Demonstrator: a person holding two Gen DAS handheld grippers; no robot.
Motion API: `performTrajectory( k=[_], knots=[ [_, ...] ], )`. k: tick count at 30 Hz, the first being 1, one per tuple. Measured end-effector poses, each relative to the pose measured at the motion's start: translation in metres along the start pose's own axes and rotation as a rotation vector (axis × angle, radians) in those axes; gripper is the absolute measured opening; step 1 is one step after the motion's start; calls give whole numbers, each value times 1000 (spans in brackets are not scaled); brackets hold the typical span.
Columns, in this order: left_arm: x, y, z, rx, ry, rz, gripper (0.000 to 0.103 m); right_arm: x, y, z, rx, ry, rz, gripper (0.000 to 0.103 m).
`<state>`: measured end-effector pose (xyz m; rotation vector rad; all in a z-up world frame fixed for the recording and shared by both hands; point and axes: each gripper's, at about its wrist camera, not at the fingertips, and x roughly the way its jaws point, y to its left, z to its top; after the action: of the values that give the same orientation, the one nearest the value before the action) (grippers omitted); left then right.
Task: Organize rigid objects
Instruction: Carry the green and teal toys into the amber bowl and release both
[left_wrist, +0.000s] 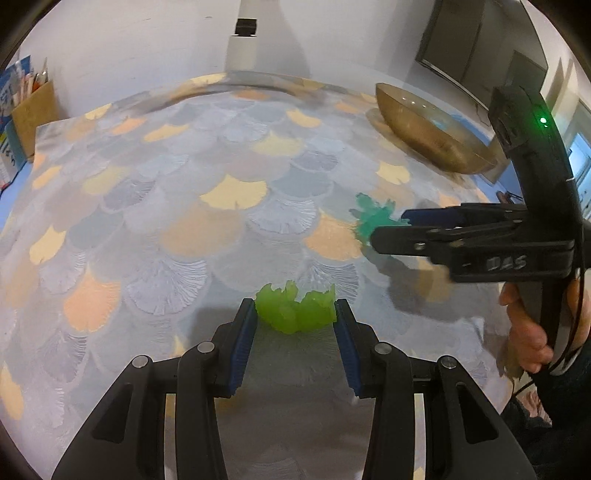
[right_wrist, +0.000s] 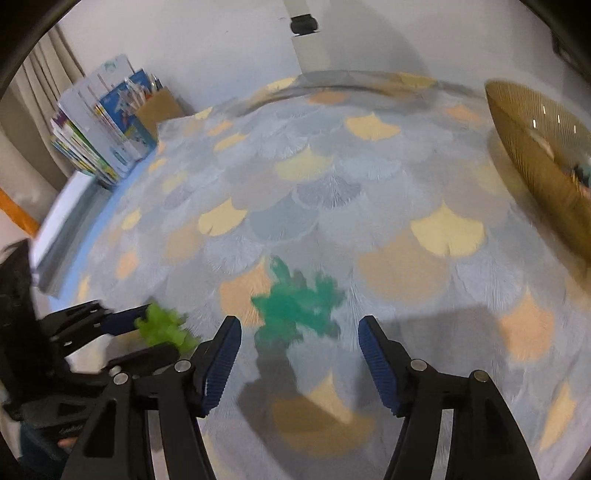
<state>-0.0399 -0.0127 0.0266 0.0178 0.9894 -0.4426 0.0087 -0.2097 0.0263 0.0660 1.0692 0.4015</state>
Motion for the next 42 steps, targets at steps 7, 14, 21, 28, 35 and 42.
performTrajectory(
  k=[7, 14, 21, 28, 35, 42],
  knots=[
    [6, -9, 11, 2, -19, 30, 39, 6, 26, -1, -118, -49, -152, 47],
    [-9, -44, 42, 59, -109, 79, 39, -48, -4, -10, -66, -159, -187, 47],
    [-17, -95, 85, 156, -196, 70, 39, -117, -69, 3, 65, -243, -249, 47],
    [-8, -145, 125, 261, -249, 73, 39, -182, -138, 12, 218, -349, -287, 47],
    [19, -189, 160, 350, -256, 52, 39, -213, -195, 25, 343, -400, -316, 47],
    [54, -209, 215, 324, -231, -43, 39, -203, -239, 42, 442, -399, -297, 47]
  ],
)
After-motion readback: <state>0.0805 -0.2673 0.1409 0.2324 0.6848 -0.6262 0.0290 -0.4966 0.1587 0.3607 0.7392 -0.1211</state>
